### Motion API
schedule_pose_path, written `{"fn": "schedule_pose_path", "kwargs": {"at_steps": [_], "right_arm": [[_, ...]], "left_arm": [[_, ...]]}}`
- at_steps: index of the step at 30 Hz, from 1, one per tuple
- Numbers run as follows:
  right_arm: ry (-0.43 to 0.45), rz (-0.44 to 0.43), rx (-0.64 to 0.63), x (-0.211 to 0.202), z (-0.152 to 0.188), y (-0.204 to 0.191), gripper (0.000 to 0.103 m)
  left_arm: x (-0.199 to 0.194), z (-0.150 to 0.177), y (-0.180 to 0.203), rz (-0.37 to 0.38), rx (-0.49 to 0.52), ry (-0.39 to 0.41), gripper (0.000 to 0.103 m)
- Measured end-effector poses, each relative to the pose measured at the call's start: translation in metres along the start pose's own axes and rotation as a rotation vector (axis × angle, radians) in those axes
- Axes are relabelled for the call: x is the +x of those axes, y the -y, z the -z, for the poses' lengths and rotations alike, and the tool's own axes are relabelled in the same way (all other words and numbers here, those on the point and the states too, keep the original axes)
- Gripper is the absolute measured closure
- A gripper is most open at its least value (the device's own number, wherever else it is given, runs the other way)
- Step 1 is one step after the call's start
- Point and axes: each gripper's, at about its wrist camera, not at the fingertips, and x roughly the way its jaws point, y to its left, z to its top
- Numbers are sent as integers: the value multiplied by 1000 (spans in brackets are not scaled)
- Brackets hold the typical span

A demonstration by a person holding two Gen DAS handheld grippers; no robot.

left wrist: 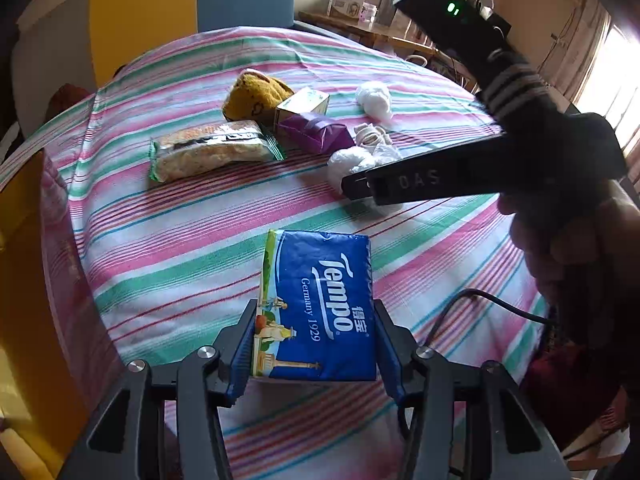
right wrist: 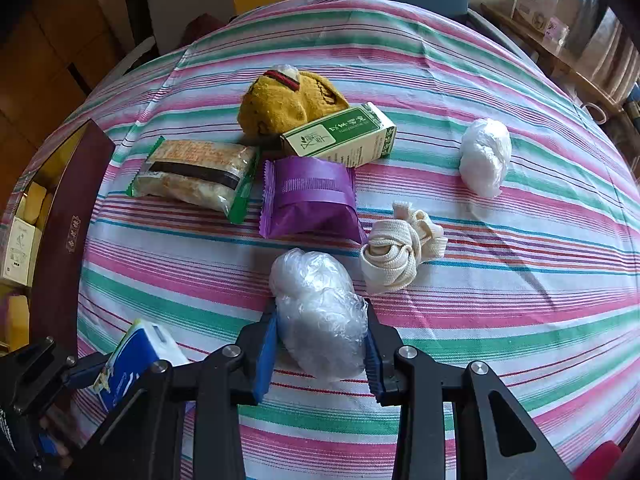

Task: Organize objects
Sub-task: 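Lift the tissue pack with the left tool while the right tool grasps the plastic-wrapped bundle, then carry the Tempo pack into the gold box with the left tool and release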

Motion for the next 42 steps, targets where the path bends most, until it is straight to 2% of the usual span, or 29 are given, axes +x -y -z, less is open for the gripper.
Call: {"fn": "schedule_pose_path", "kwargs": {"at_steps": [10, 19, 26, 42], "right_arm": [[-15, 0, 23, 4, 1, 3, 65], [-18, -10, 49, 6, 3, 7, 65], [-11, -21, 58, 5, 8, 7, 61], [-6, 33, -18, 7, 8, -1, 61]], "left_arm": [[-63, 8, -20, -106, -55, 116, 50], [-102, 11, -37, -147, -113, 197, 50], [-108, 18, -44, -152, -133, 205, 50], [-111, 24, -54, -156, -163, 203, 50]]}}
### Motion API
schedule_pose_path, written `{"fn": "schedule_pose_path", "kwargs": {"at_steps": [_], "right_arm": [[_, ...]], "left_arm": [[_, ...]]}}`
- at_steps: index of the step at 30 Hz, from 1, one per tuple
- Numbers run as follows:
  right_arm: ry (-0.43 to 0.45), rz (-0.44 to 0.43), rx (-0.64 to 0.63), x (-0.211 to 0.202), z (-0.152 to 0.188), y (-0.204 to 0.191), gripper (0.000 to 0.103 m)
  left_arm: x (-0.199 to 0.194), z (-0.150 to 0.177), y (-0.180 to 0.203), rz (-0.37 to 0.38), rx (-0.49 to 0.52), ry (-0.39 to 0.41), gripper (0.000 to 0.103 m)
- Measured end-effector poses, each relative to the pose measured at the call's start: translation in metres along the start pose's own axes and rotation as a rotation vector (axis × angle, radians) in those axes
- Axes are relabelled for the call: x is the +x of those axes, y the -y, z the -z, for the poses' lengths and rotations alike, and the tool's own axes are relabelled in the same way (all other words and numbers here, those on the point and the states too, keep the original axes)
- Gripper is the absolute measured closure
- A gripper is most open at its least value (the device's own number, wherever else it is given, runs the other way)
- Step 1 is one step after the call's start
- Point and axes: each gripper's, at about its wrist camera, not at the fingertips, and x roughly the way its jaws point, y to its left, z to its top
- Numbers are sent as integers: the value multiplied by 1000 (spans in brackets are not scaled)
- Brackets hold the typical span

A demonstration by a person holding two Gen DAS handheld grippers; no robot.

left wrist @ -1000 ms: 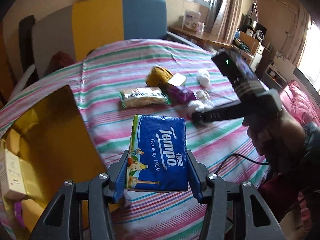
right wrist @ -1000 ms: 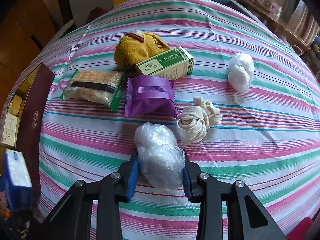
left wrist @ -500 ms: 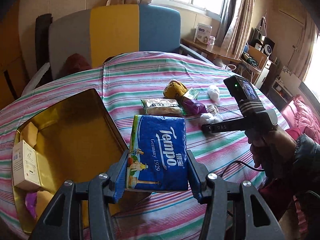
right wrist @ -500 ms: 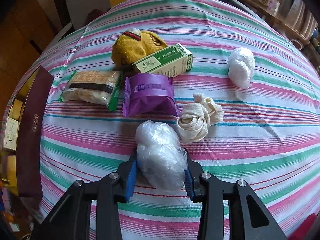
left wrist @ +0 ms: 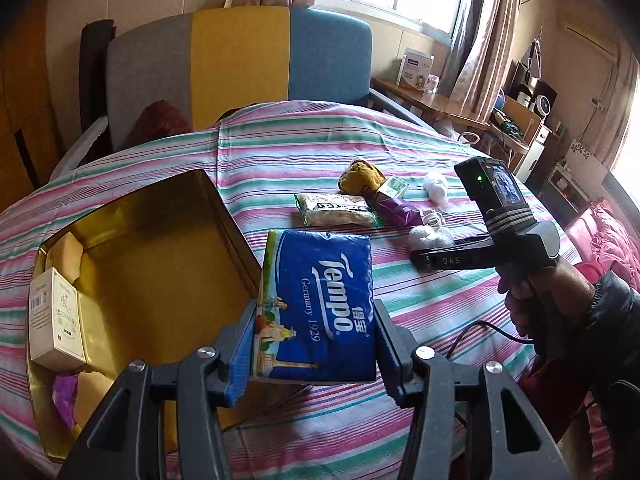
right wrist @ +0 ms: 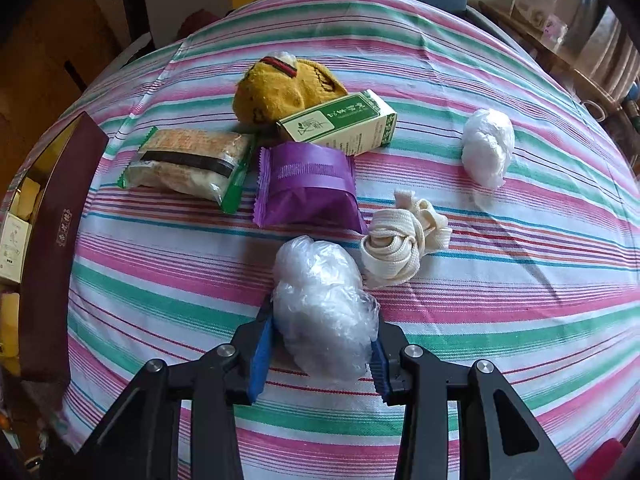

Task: Organize objects
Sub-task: 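Carry the Tempo pack into the gold box with the left tool and release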

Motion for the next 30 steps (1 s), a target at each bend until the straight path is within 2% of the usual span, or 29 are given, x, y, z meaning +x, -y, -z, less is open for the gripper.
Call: {"fn": "schedule_pose_path", "kwargs": {"at_steps": [8, 14, 21, 26, 30], "right_arm": [[11, 34, -41, -2, 4, -4, 62], [16, 59, -67, -3, 6, -11, 65], [15, 65, -75, -3, 6, -11, 65], [13, 62, -73, -4, 6, -11, 65], [13, 61, -72, -4, 7, -12, 65]], "left_arm": [[-4, 0, -17, 11, -52, 2, 50], [-5, -2, -69, -4, -202, -18, 50], [10, -15, -152, -101, -344, -58, 50], [44, -32, -202, -180, -373, -123, 50], [70, -44, -220, -229, -352, -150, 50]]}}
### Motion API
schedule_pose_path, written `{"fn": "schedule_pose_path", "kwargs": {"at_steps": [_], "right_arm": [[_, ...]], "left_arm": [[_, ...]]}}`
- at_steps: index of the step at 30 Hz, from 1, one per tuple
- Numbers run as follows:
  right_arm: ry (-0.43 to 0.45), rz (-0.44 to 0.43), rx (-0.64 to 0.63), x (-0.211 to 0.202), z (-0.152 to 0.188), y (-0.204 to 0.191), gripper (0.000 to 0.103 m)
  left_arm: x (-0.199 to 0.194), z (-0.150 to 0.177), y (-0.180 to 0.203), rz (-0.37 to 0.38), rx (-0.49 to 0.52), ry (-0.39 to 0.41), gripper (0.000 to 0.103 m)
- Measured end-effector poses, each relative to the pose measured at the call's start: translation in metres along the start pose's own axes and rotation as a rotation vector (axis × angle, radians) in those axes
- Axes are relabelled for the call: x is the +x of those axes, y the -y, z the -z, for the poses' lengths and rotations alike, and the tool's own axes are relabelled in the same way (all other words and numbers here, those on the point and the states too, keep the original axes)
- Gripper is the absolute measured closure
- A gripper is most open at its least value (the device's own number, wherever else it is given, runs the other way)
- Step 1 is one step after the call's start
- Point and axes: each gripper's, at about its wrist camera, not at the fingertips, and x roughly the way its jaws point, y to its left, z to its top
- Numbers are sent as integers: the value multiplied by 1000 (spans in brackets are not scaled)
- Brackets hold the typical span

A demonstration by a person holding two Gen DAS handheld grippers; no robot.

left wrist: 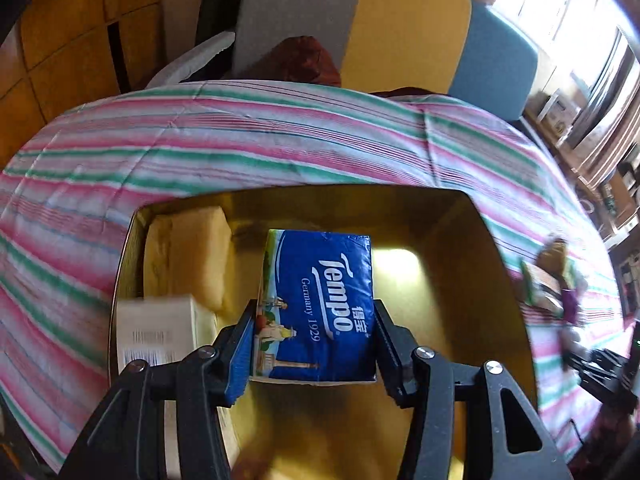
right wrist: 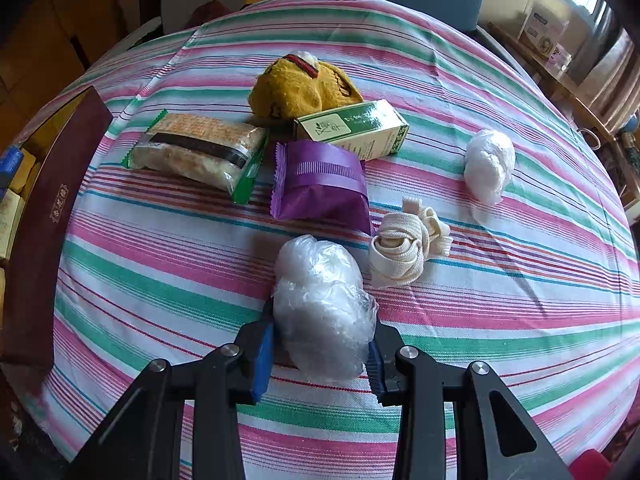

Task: Organize objects
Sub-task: 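Carry the Tempo pack into the gold box with the left tool and release, then carry the plastic-wrapped bundle into the gold box with the right tool and release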

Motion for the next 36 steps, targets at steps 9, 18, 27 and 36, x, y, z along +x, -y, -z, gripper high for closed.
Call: {"fn": "schedule_pose_path", "kwargs": {"at_steps": [9, 18, 27, 36], "right_arm": [[-1, -5, 2, 1, 0, 0, 64], [2, -5, 1, 2, -1, 1, 63], [16, 13, -18, 0, -1, -2, 67], [71, -80, -2, -32, 1, -23, 67]], "left_arm": [[35, -23, -10, -80, -10, -36, 39], [-23, 7, -10, -58, 2, 81, 39], [-73, 78, -6, 27, -17, 115, 39], [-93, 105, -20, 60, -61, 129, 41]]}}
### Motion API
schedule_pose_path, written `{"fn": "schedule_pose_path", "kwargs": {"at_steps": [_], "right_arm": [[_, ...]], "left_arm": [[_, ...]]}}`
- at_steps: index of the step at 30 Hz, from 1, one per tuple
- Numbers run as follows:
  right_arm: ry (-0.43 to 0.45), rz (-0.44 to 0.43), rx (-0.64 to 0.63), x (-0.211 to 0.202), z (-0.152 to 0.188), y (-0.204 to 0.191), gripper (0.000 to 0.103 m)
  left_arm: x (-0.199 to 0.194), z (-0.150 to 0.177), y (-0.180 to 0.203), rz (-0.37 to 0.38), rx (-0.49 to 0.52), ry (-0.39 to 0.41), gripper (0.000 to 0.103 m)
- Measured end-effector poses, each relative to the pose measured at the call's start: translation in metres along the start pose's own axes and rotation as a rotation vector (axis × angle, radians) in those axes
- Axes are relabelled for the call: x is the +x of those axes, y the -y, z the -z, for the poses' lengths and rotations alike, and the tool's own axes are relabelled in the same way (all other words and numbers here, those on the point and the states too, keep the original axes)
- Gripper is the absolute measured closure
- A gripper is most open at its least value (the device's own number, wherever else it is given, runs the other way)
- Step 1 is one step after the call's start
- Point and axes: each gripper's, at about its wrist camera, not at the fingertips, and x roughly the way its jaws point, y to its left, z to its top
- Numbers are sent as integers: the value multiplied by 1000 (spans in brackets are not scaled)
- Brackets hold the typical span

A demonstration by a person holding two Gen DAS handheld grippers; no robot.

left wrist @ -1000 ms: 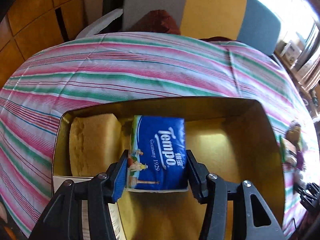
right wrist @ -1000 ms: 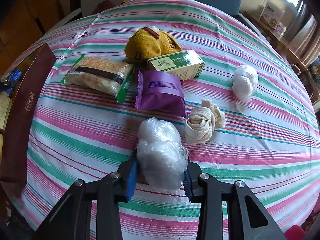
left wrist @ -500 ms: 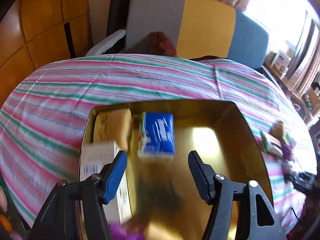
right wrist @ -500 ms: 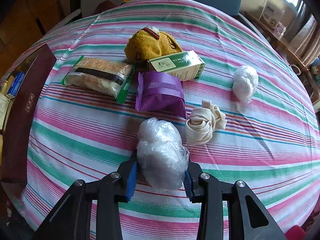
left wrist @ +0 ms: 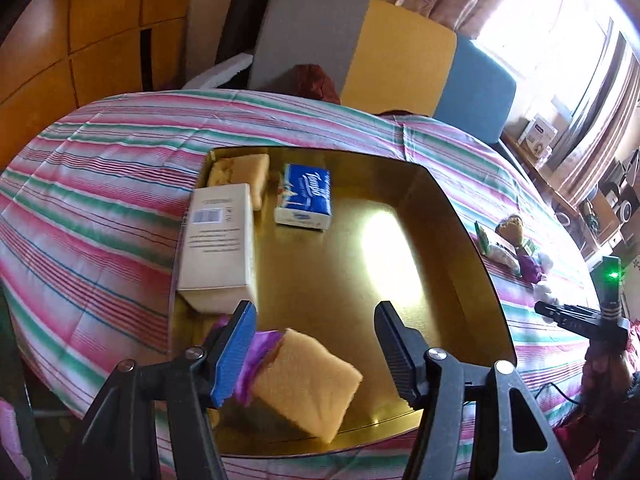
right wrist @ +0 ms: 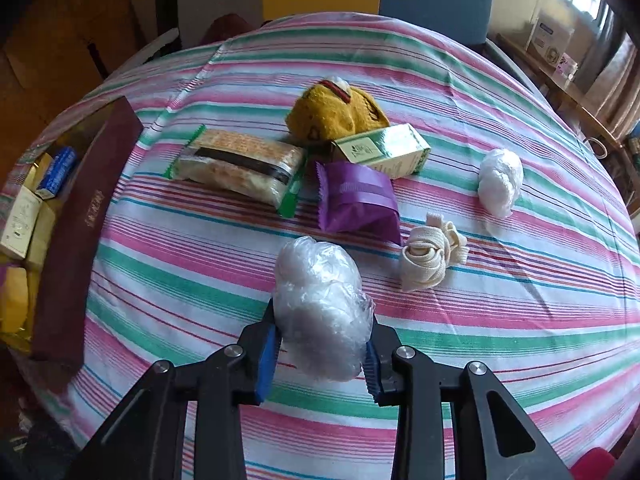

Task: Organize objects
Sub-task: 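Carry the plastic-wrapped bundle into the gold box with the right tool and release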

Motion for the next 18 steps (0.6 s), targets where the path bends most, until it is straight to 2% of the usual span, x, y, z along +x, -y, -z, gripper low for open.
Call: {"fn": "schedule_pose_path", "kwargs": {"at_steps": [4, 9, 12, 18], "right_arm": [[57, -65, -39, -27, -9, -38, 67], [114, -192, -151, -53, -28, -122, 67], [92, -277, -190, -44, -41, -174, 66], [-15, -357, -237, 6, -62, -267, 66]], "left_arm": [[-6, 2, -15, -15, -29, 17, 41], [-18, 7, -35, -32, -67, 34, 41], [-22, 11, -46, -37, -92, 37, 41], [-25, 17, -70, -43, -147, 37, 41]]}}
